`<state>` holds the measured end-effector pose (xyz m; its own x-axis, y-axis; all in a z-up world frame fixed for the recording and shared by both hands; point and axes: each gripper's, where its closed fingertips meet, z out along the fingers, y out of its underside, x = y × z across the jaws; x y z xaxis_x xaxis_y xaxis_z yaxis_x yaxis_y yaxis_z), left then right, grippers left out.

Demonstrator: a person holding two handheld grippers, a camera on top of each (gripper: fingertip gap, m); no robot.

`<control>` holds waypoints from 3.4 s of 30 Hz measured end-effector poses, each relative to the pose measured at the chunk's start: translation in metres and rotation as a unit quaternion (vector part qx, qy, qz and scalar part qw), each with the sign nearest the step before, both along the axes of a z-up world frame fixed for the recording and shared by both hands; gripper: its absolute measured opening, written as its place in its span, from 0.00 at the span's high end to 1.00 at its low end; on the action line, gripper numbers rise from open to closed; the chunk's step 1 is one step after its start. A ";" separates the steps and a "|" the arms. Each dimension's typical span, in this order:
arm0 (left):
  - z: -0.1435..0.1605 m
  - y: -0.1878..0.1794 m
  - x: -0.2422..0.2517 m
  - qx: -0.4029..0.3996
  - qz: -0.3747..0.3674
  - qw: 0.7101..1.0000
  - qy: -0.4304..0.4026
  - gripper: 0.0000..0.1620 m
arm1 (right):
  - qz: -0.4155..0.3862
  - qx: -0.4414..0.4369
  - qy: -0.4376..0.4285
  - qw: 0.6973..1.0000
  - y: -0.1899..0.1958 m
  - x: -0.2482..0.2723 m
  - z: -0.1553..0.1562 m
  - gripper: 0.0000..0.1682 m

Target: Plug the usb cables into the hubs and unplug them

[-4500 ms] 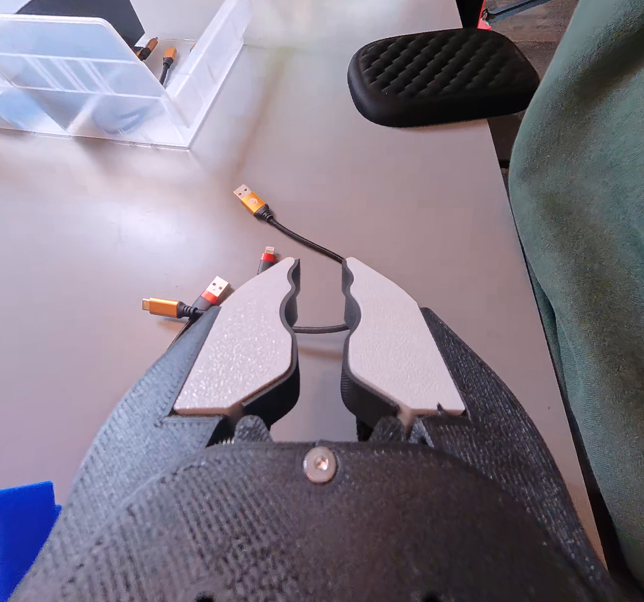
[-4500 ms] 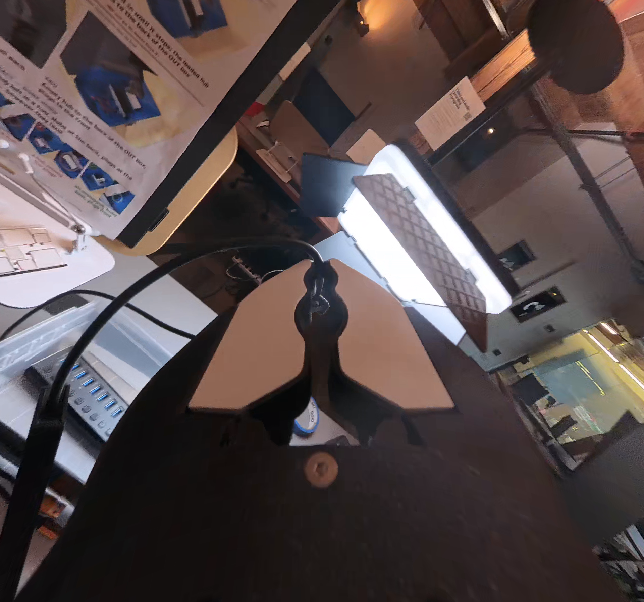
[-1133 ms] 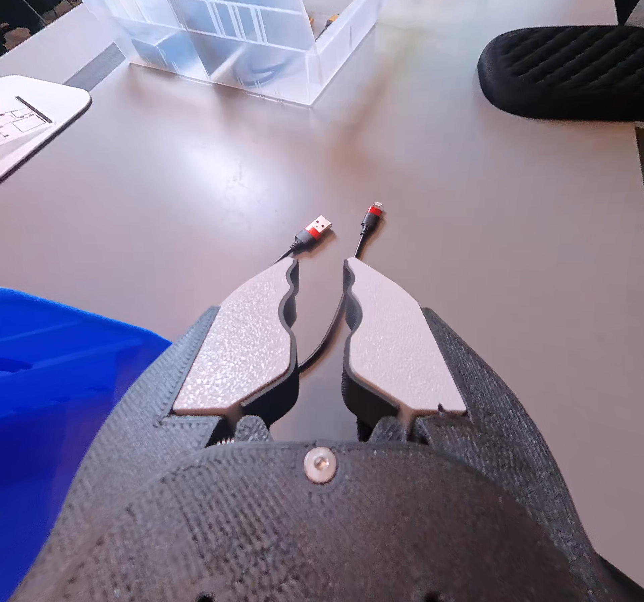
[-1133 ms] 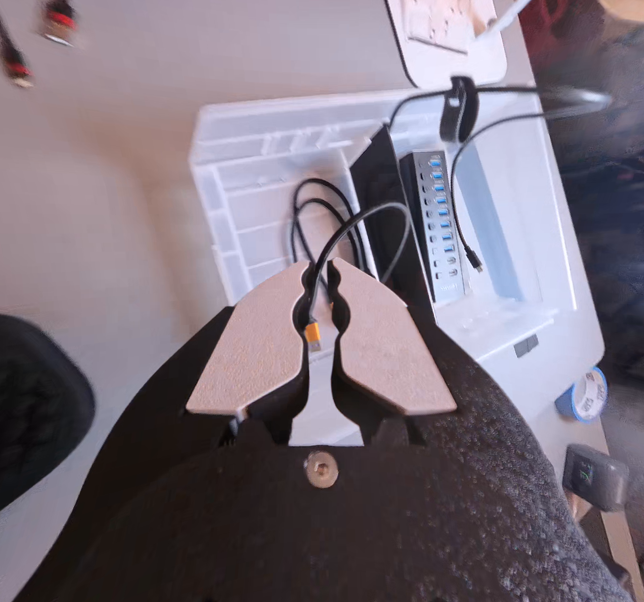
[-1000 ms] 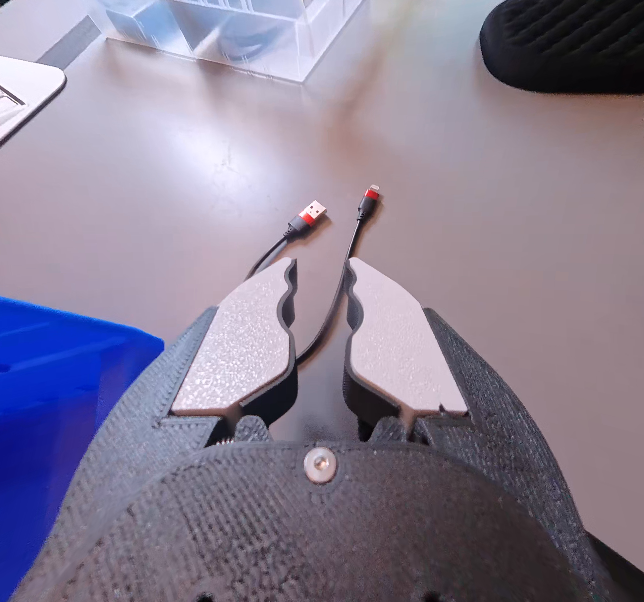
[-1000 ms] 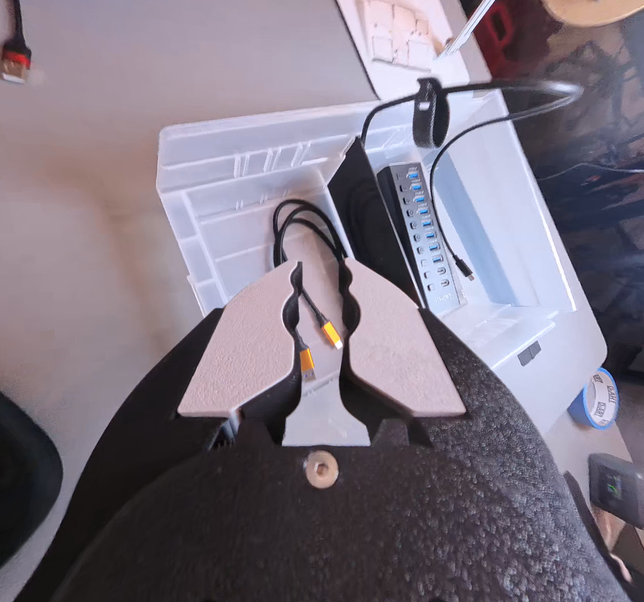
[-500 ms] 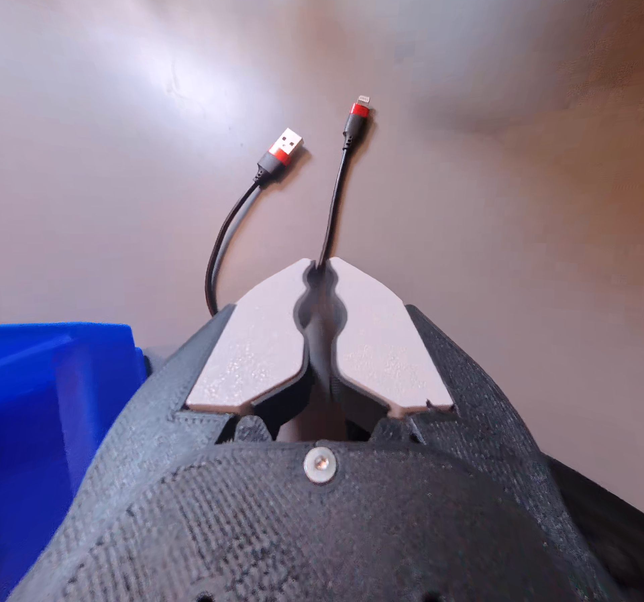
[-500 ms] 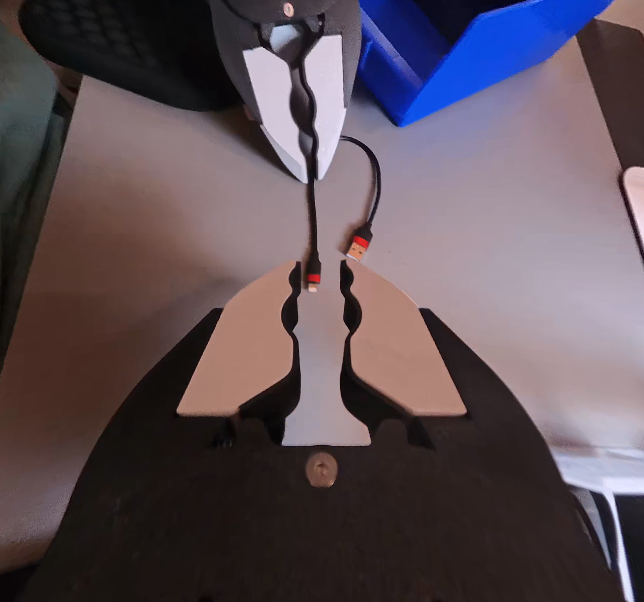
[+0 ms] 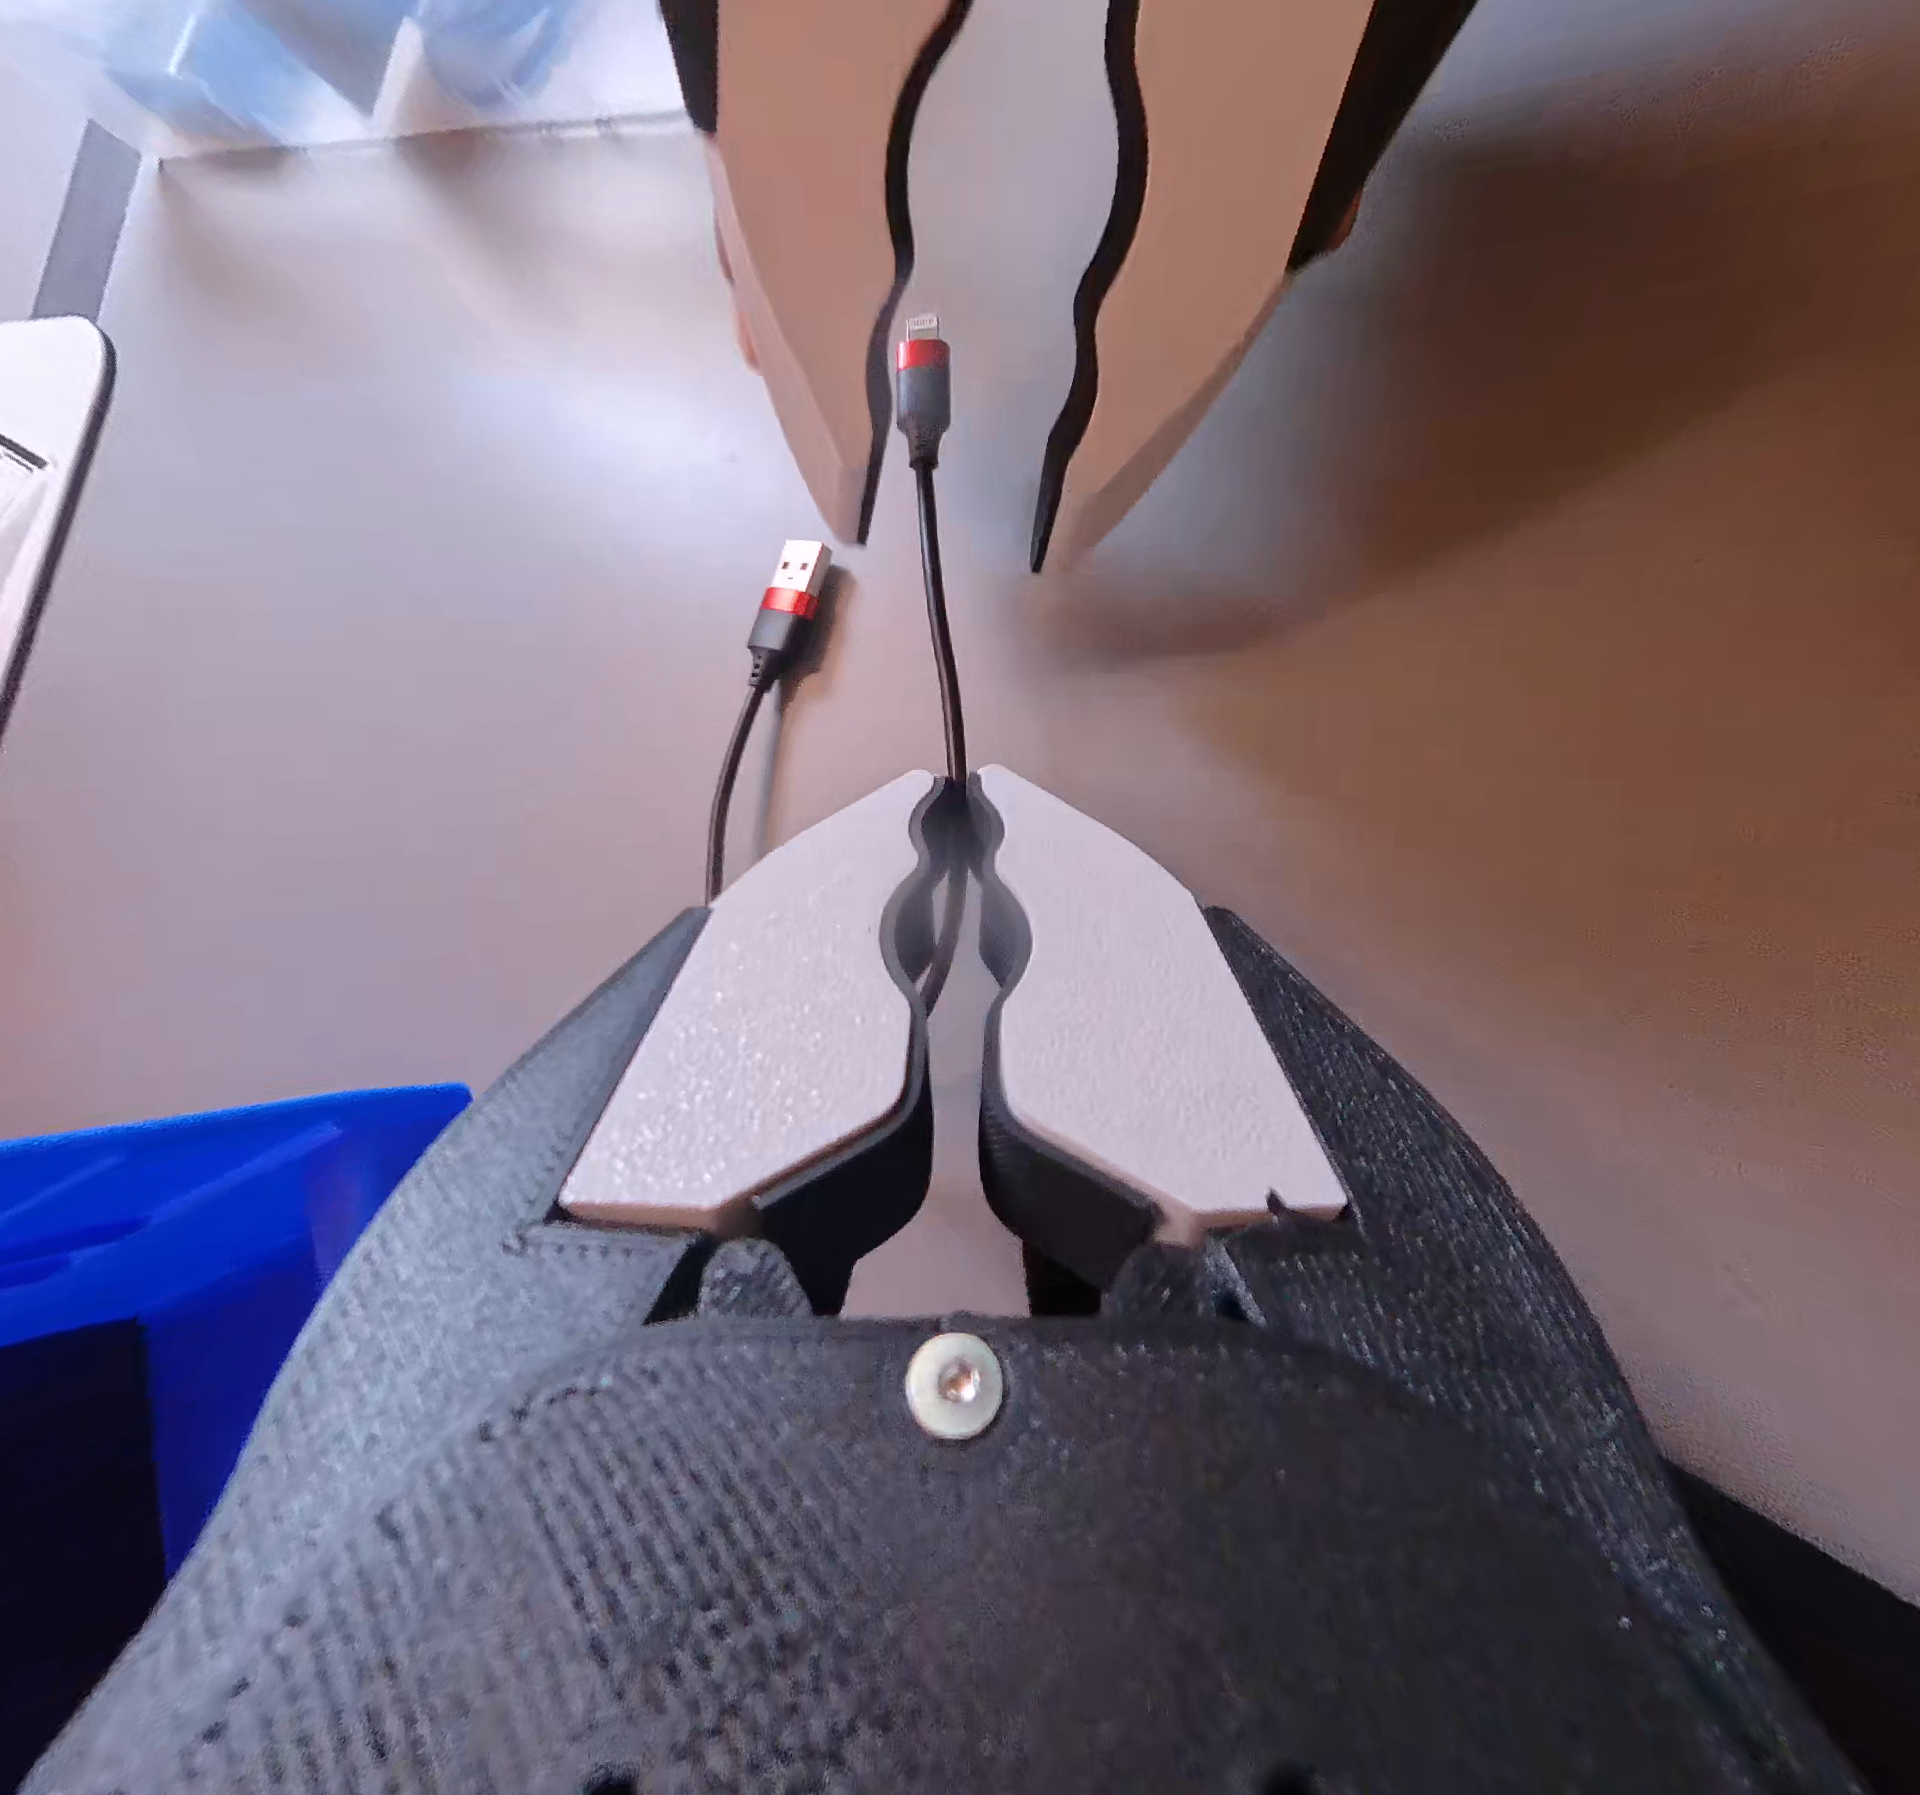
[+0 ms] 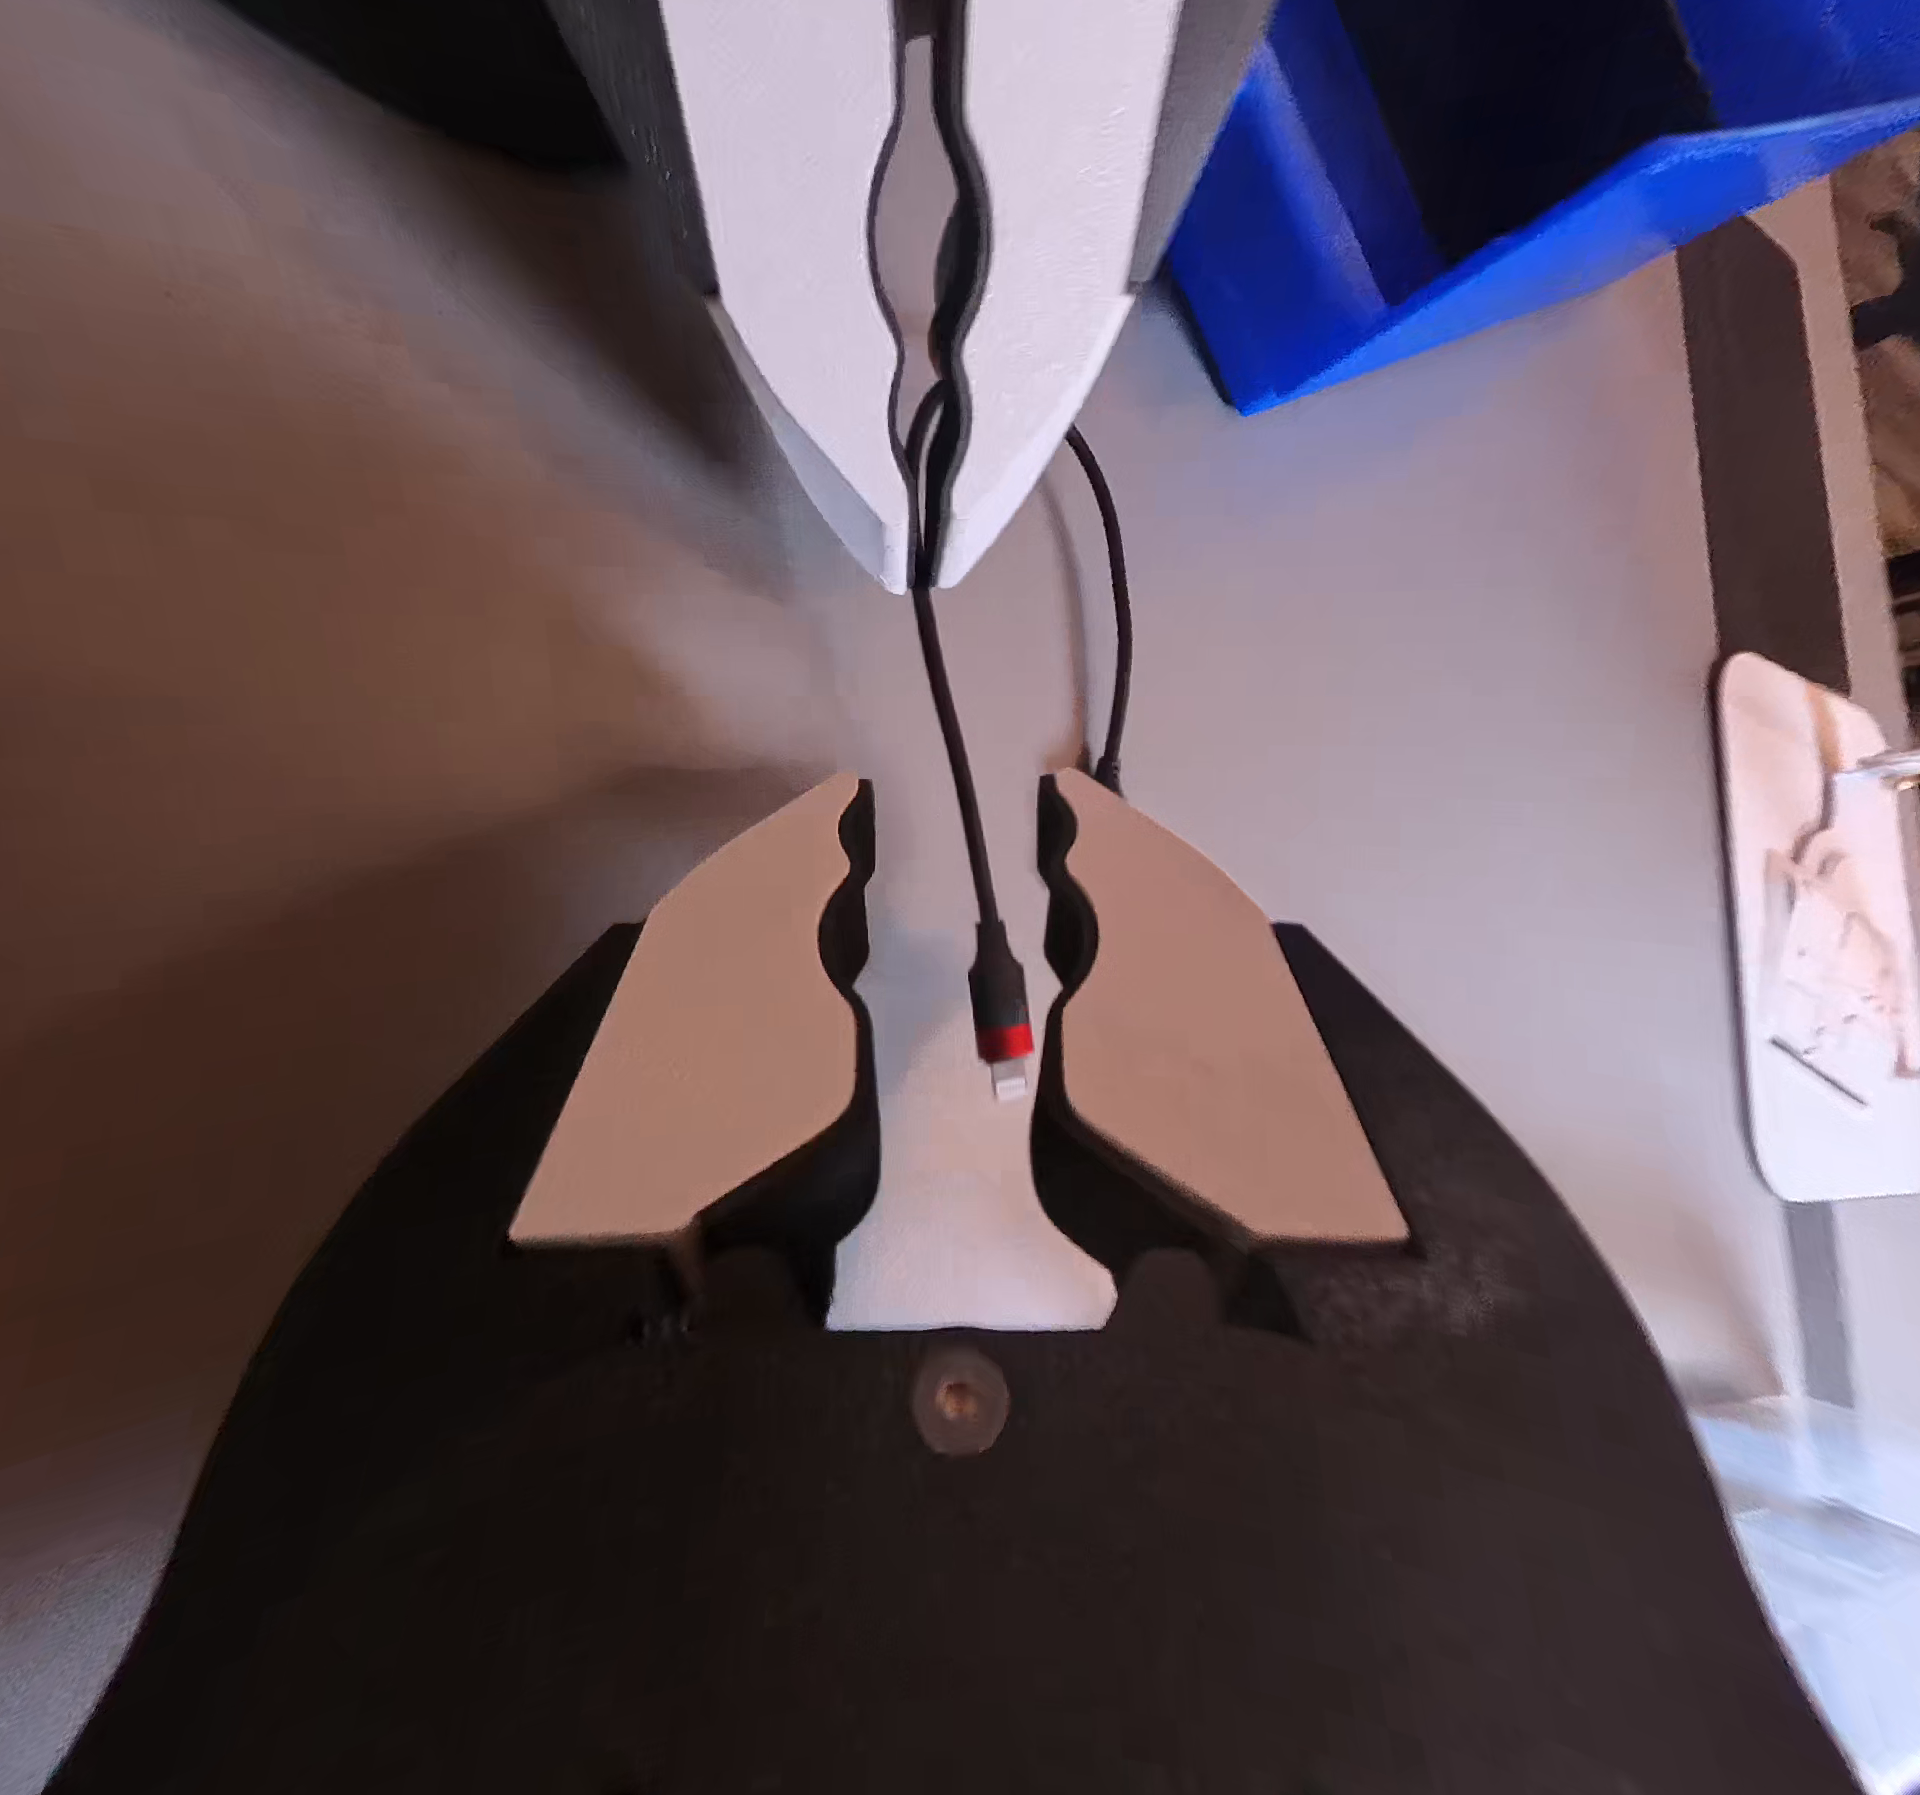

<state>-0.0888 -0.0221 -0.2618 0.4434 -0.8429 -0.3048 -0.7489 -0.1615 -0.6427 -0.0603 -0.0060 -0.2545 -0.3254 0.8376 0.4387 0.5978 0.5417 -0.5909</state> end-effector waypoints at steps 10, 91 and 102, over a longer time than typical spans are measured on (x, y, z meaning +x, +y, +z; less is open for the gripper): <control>0.006 -0.006 0.009 0.003 -0.017 0.999 -0.028 0.98 | 0.021 0.107 -0.024 0.994 -0.007 -0.004 -0.008 0.98; 0.038 0.044 -0.076 0.161 0.087 0.978 -0.100 0.85 | -0.306 0.210 -0.051 0.927 0.176 0.139 -0.009 0.74; 0.011 0.045 -0.058 0.097 0.070 0.985 -0.121 0.82 | -0.196 0.249 -0.066 0.946 0.124 0.100 -0.009 0.81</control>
<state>-0.1470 0.0224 -0.2510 0.6309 -0.7049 -0.3243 -0.5482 -0.1092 -0.8292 0.0401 0.1181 -0.2630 -0.1114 0.6061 0.7876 0.8614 0.4541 -0.2276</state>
